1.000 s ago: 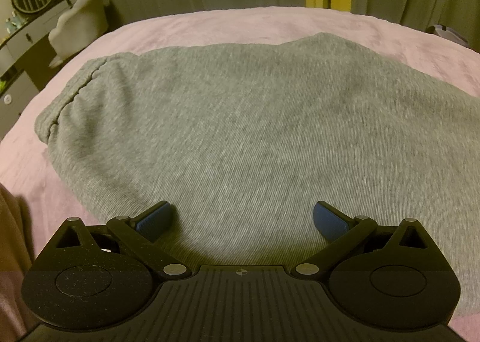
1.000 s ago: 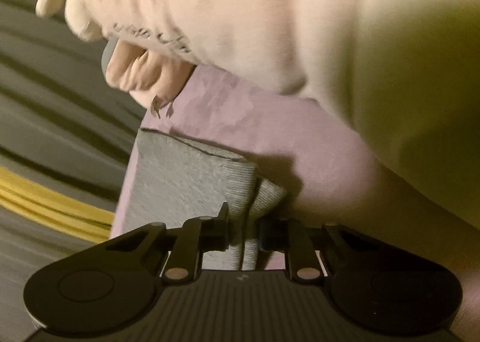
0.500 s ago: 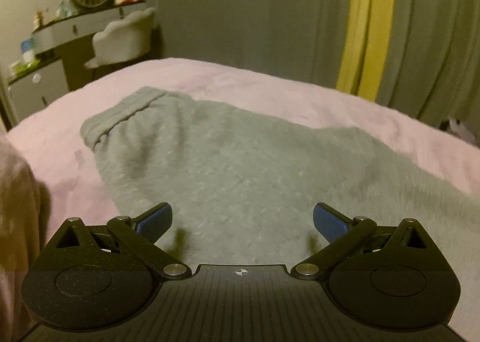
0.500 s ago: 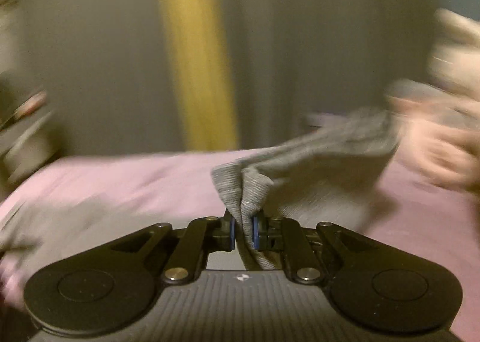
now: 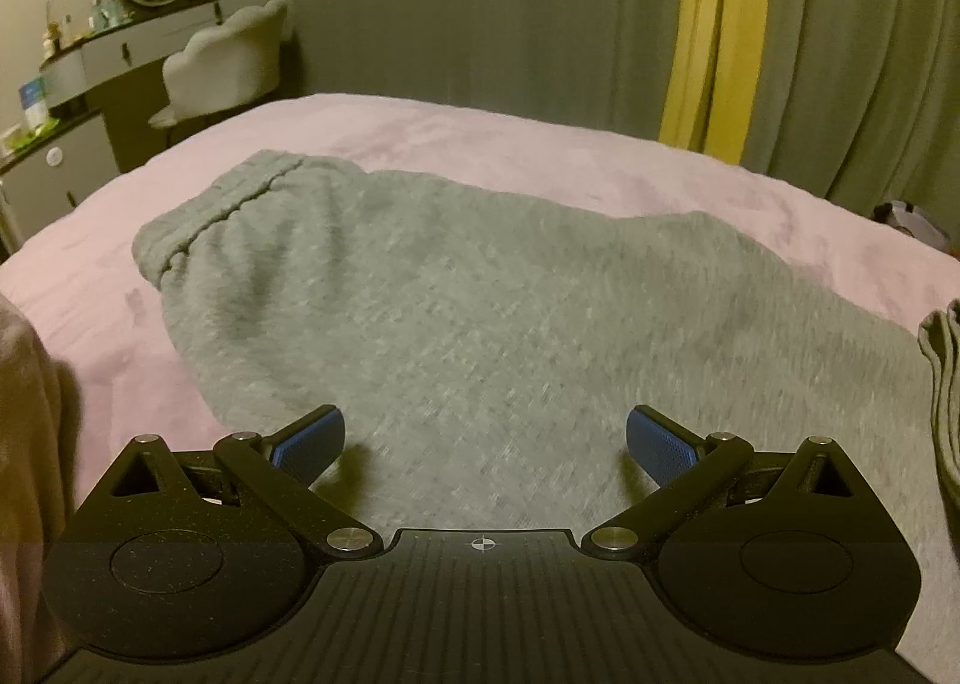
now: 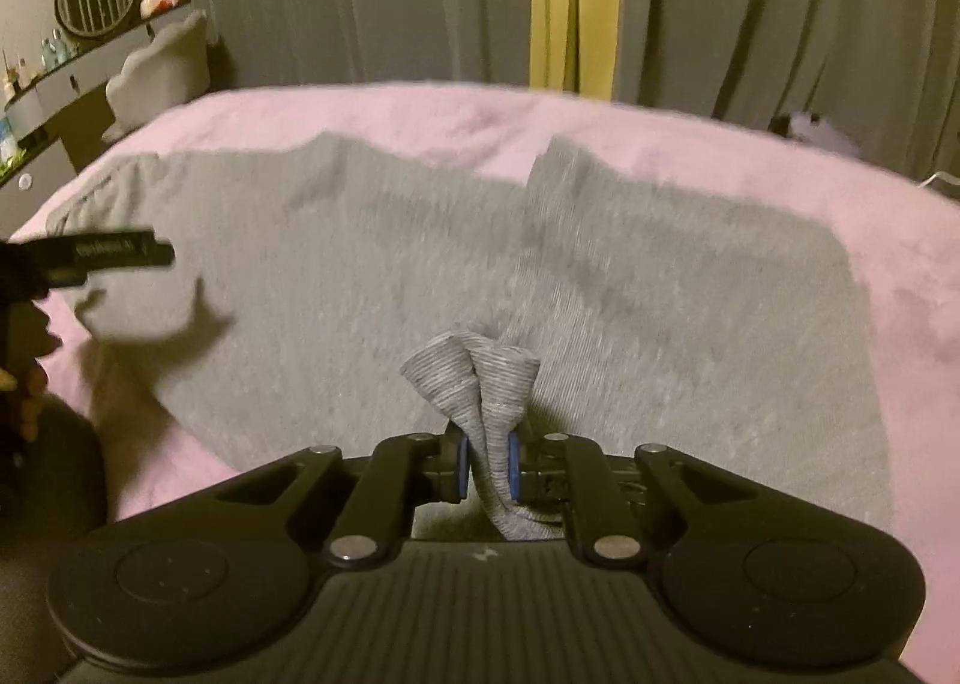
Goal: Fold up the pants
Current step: 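Lift the grasped sweatpants edge with the right tool and fold it over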
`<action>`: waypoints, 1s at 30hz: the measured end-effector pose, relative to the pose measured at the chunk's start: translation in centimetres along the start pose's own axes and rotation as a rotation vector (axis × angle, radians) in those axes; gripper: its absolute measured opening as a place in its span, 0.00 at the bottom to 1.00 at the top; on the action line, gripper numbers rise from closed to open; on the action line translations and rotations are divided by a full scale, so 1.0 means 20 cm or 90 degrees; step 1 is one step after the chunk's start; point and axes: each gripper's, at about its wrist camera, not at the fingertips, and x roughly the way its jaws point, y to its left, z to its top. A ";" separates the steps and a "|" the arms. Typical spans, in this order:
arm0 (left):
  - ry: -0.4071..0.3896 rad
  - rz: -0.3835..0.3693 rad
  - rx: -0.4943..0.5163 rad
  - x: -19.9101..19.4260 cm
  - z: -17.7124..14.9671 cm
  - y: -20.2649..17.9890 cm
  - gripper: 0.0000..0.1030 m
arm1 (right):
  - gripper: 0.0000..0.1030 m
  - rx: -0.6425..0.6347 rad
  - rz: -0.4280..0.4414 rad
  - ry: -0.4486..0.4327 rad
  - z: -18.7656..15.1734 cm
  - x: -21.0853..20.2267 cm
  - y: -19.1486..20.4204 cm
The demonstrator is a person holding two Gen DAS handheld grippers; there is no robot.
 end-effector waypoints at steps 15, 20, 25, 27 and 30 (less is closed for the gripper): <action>0.016 -0.006 -0.006 0.01 0.00 0.00 1.00 | 0.17 -0.026 0.038 0.052 -0.03 0.14 0.17; 0.027 0.000 0.010 0.02 -0.01 -0.02 1.00 | 0.65 0.040 0.158 0.058 0.02 0.00 0.09; 0.029 -0.002 0.015 0.02 -0.01 -0.04 1.00 | 0.96 0.262 0.141 -0.007 0.02 -0.14 -0.25; 0.035 0.001 0.024 0.03 -0.01 -0.05 1.00 | 0.96 0.389 0.087 0.024 -0.04 -0.12 -0.45; 0.034 0.002 0.039 0.02 -0.02 -0.07 1.00 | 0.96 0.531 0.050 0.082 -0.16 -0.06 -0.67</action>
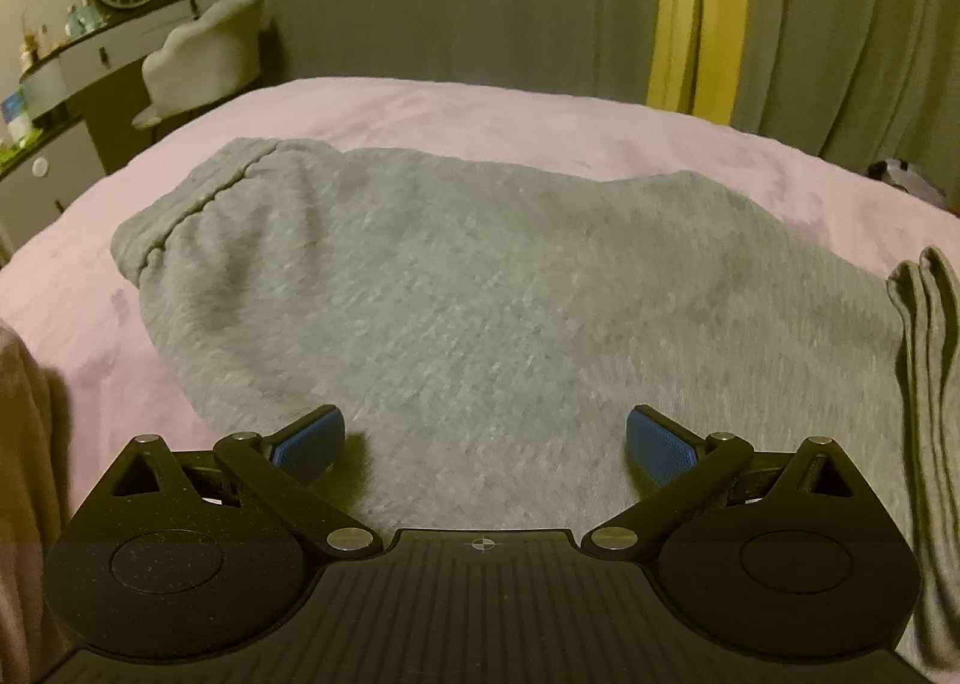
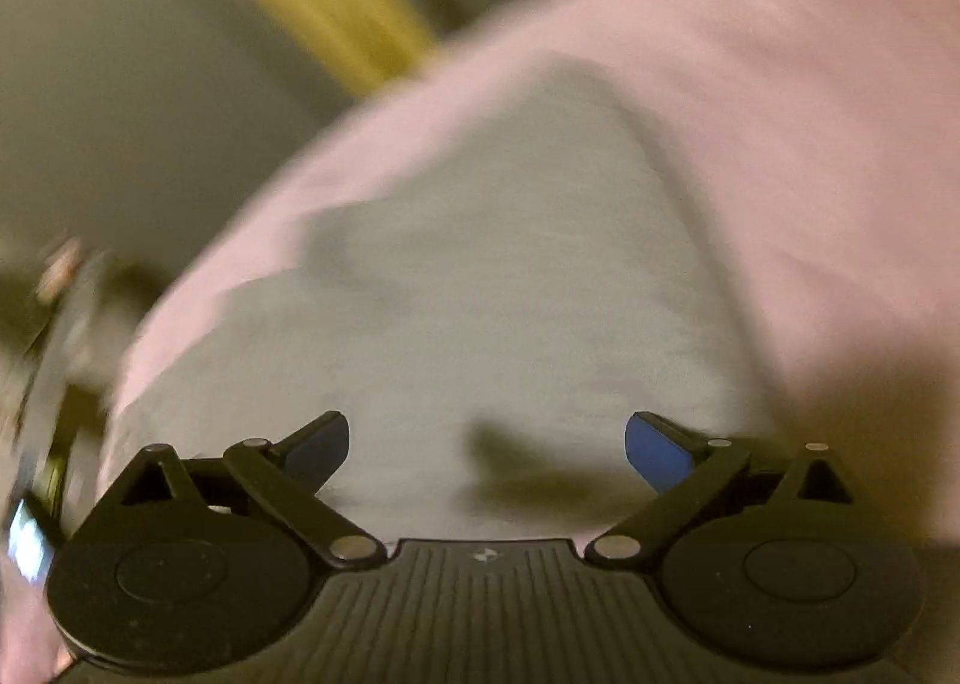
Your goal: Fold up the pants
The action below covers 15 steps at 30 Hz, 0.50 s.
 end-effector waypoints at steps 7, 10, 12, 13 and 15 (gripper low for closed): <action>0.001 -0.054 0.026 -0.03 0.01 -0.03 1.00 | 0.96 -0.068 -0.061 -0.087 -0.02 -0.13 0.06; 0.005 -0.162 0.007 -0.08 0.02 -0.04 1.00 | 0.96 -0.096 -0.124 -0.099 -0.01 -0.15 0.07; 0.026 -0.244 -0.022 -0.09 0.02 -0.07 1.00 | 0.96 -0.074 -0.122 -0.097 0.00 -0.16 0.03; 0.045 -0.286 -0.035 -0.08 0.03 -0.10 1.00 | 0.96 -0.065 -0.122 -0.097 0.00 -0.17 0.01; 0.084 -0.340 -0.046 -0.05 0.04 -0.16 1.00 | 0.96 -0.040 -0.122 -0.090 -0.01 -0.14 -0.02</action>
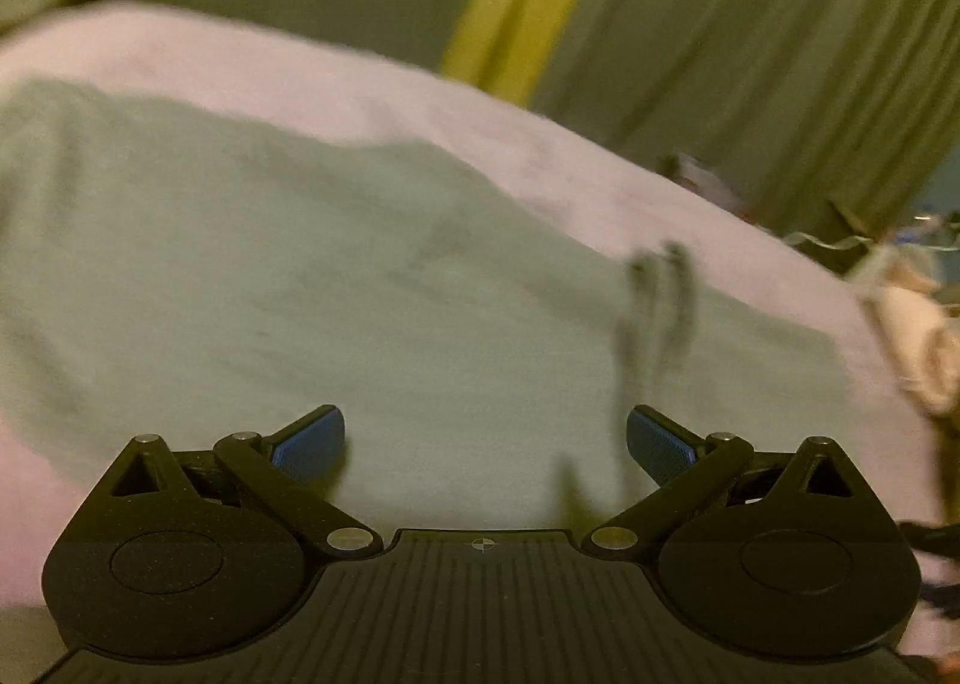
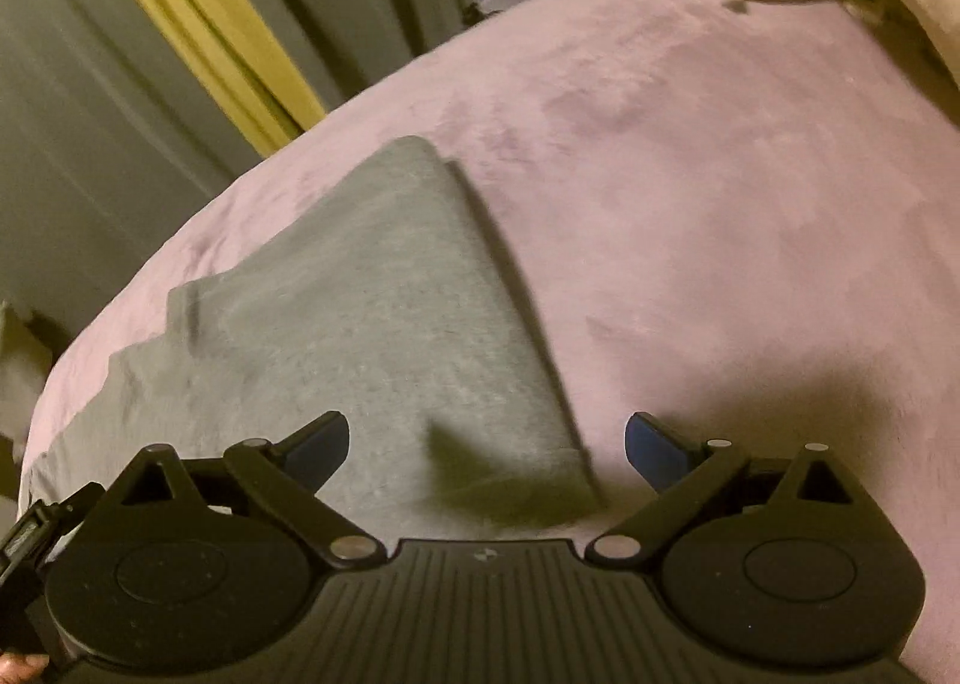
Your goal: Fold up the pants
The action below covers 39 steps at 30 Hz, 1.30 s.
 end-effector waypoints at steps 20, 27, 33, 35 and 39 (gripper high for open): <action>0.177 -0.106 0.038 0.43 0.08 -0.27 0.46 | 0.96 0.085 0.035 0.057 0.00 0.12 -0.13; 0.137 -0.159 -0.032 0.39 0.11 -0.25 0.18 | 0.96 0.081 0.032 0.057 0.00 0.12 -0.13; 0.080 -0.182 0.020 0.19 0.20 -0.27 0.18 | 0.96 0.072 0.026 0.060 0.00 0.12 -0.12; 0.062 -0.159 0.043 0.14 0.23 -0.24 0.18 | 0.96 0.067 0.023 0.061 0.00 0.12 -0.12; 0.052 -0.082 0.066 0.13 0.26 -0.14 0.18 | 0.96 0.062 0.018 0.063 0.00 0.12 -0.11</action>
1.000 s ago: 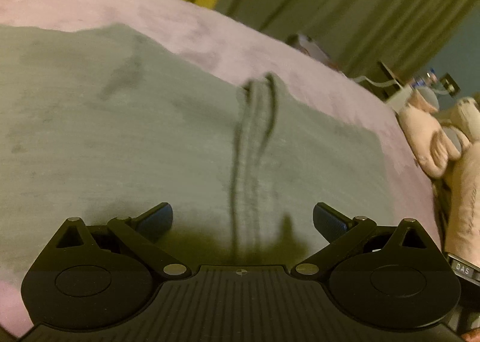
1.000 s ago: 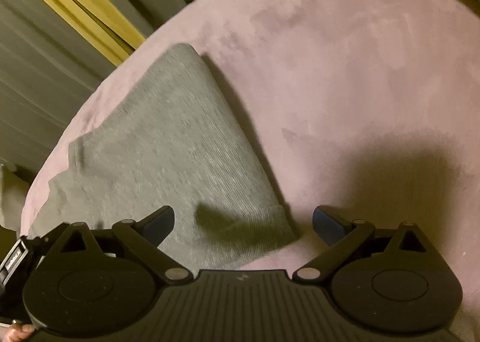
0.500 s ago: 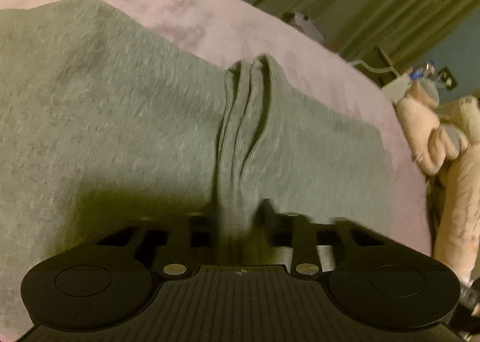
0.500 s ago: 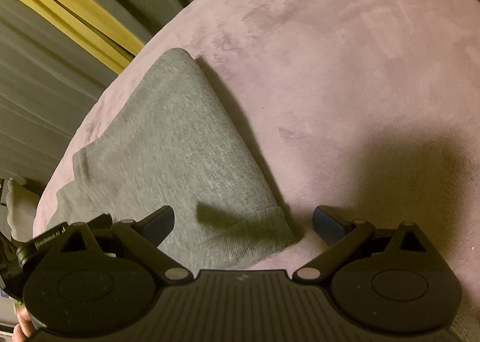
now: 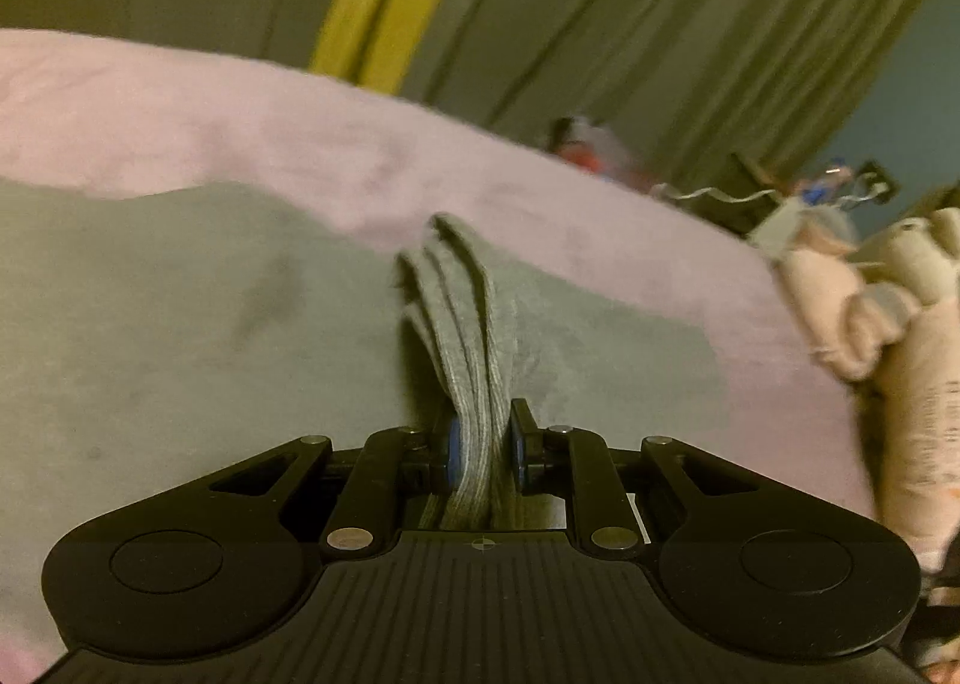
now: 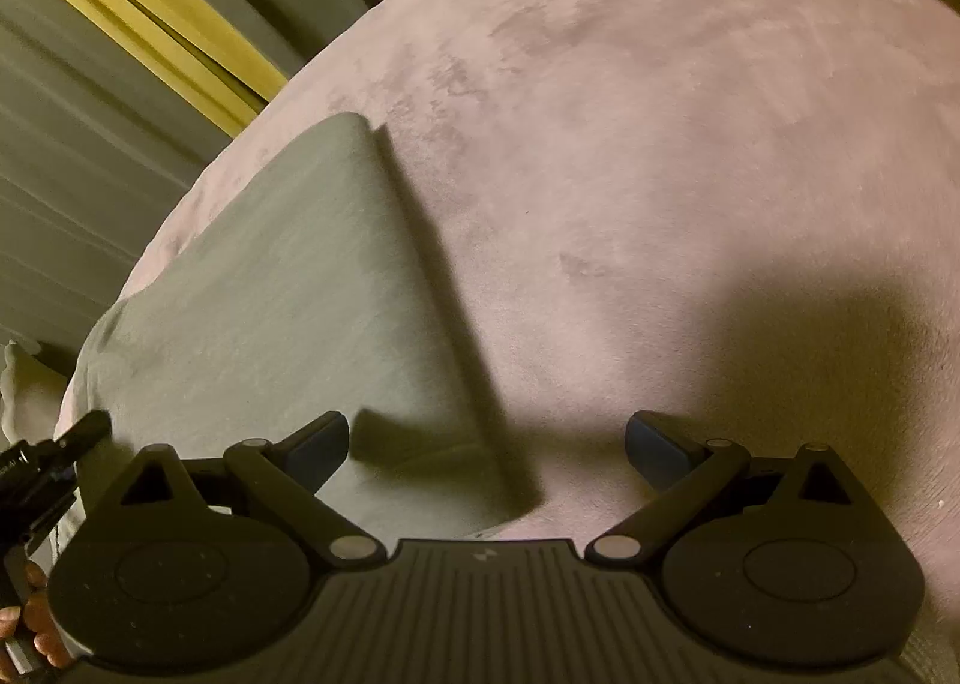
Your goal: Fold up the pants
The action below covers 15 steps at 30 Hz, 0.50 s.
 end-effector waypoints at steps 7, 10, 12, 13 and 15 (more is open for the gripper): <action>0.044 0.058 -0.046 0.02 -0.07 0.18 0.45 | 0.96 -0.009 -0.012 0.004 0.00 0.01 0.02; 0.016 0.063 -0.071 -0.04 -0.07 0.22 0.59 | 0.96 -0.015 -0.018 0.006 0.00 0.02 0.03; 0.016 0.051 -0.077 -0.07 -0.08 0.22 0.63 | 0.96 -0.021 -0.025 0.008 0.00 0.02 0.05; 0.021 0.045 -0.073 -0.07 -0.09 0.20 0.70 | 0.96 -0.024 -0.028 0.008 0.00 0.03 0.05; 0.038 0.043 -0.042 -0.06 -0.14 0.17 0.76 | 0.96 -0.029 -0.034 0.010 0.00 0.03 0.06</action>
